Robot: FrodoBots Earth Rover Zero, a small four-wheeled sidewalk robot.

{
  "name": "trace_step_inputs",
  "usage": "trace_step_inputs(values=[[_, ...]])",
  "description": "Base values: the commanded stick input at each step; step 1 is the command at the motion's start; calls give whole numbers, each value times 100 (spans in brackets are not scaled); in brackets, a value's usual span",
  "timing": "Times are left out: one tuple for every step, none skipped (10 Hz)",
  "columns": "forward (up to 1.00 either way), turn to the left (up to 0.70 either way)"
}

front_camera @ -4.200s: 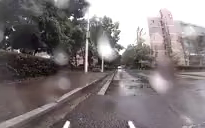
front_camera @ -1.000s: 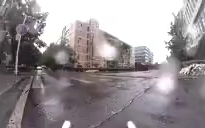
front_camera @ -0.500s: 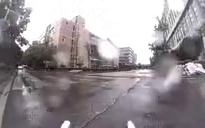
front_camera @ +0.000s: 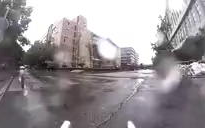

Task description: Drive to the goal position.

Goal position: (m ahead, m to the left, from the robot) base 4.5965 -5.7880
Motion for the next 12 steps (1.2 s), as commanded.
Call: trace_step_inputs(values=[[70,-14],[70,-14],[70,-14],[58,-24],[0,-70],[0,-70],[0,-70],[0,-70],[0,-70],[0,-70],[0,-70],[0,-70]])
